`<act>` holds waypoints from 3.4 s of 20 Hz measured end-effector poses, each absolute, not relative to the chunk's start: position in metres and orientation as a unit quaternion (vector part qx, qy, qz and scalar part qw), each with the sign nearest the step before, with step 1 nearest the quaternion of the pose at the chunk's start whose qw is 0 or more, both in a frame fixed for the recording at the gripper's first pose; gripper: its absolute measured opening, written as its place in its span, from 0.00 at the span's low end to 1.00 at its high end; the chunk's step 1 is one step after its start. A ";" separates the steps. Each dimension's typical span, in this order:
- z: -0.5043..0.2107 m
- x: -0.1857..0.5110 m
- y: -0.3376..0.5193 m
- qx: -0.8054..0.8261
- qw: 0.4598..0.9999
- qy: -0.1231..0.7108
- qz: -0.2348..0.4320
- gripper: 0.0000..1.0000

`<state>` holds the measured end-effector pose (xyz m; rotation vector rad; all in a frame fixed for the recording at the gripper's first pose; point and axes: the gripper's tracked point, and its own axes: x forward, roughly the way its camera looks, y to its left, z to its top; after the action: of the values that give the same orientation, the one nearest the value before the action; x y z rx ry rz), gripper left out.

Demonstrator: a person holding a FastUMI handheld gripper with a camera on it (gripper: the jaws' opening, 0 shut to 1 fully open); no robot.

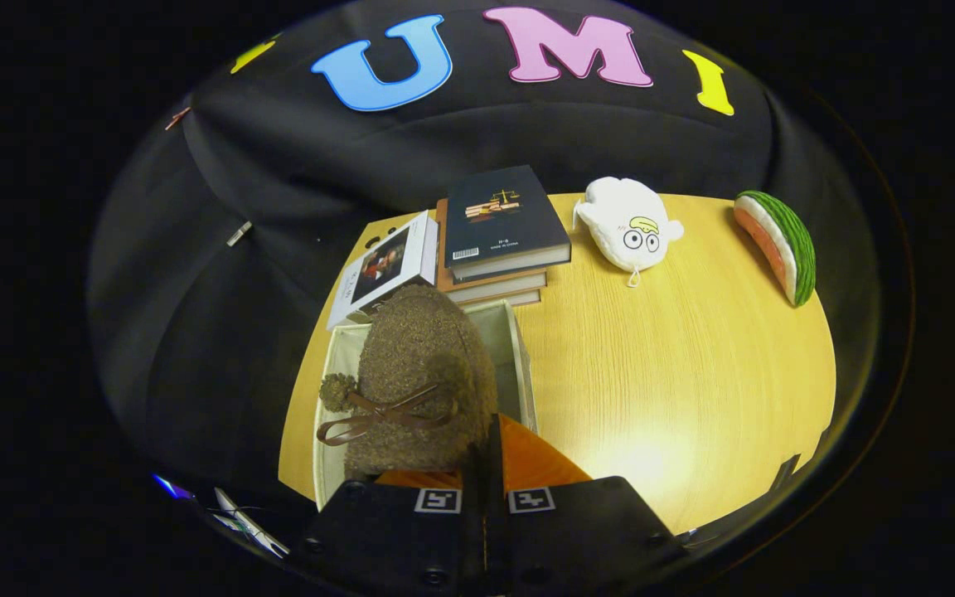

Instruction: Open the storage box then place both shoes into the box .Put the left shoe in first, then the right shoe, with the right side of both shoes facing outward in a uniform manner.

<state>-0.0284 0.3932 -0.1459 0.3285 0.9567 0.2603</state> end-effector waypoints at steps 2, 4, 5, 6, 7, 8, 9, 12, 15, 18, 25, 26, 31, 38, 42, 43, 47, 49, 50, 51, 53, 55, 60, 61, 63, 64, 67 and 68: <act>-0.154 -0.027 0.394 0.145 0.867 0.461 0.117 0.06; -0.161 -0.026 0.392 0.129 0.870 0.463 0.109 0.07; -0.166 -0.027 0.392 0.121 0.871 0.465 0.105 0.08; -0.166 -0.028 0.392 0.120 0.869 0.467 0.106 0.09; -0.165 -0.028 0.397 0.126 0.868 0.467 0.111 0.14; -0.164 -0.028 0.400 0.131 0.866 0.468 0.115 0.17; -0.166 -0.029 0.400 0.130 0.866 0.468 0.114 0.25; -0.162 -0.033 0.405 0.136 0.866 0.466 0.121 0.29; -0.153 -0.030 0.416 0.159 0.865 0.453 0.143 0.63; -0.147 -0.029 0.419 0.163 0.868 0.442 0.156 0.95; -0.124 -0.023 0.404 0.152 0.892 0.392 0.165 0.99; -0.120 -0.021 0.398 0.150 0.897 0.382 0.163 0.99; -0.102 -0.010 0.356 0.138 0.921 0.334 0.145 0.99; -0.095 0.000 0.270 0.139 0.942 0.287 0.104 0.99; -0.092 0.005 0.215 0.131 0.950 0.268 0.087 0.99; -0.090 0.006 0.200 0.131 0.952 0.263 0.083 0.99; -0.083 0.012 0.141 0.126 0.962 0.234 0.068 0.99; -0.078 0.012 0.112 0.120 0.966 0.221 0.061 0.99; -0.076 0.013 0.099 0.118 0.968 0.215 0.058 0.99; -0.073 0.014 0.087 0.115 0.970 0.208 0.054 0.99; -0.065 0.016 0.065 0.110 0.975 0.188 0.048 0.99; -0.060 0.015 0.047 0.100 0.979 0.173 0.044 0.98; -0.045 0.010 0.018 0.078 0.987 0.136 0.044 0.99; -0.042 0.009 0.014 0.075 0.988 0.129 0.043 0.99; -0.038 0.007 0.006 0.072 0.990 0.117 0.040 0.99; -0.032 0.006 0.004 0.073 0.990 0.113 0.041 0.98; -0.027 0.006 -0.008 0.070 0.992 0.099 0.038 0.98; -0.025 0.007 -0.013 0.065 0.993 0.095 0.036 0.98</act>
<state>0.0067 -0.0127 -0.0255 0.1313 0.1905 0.0714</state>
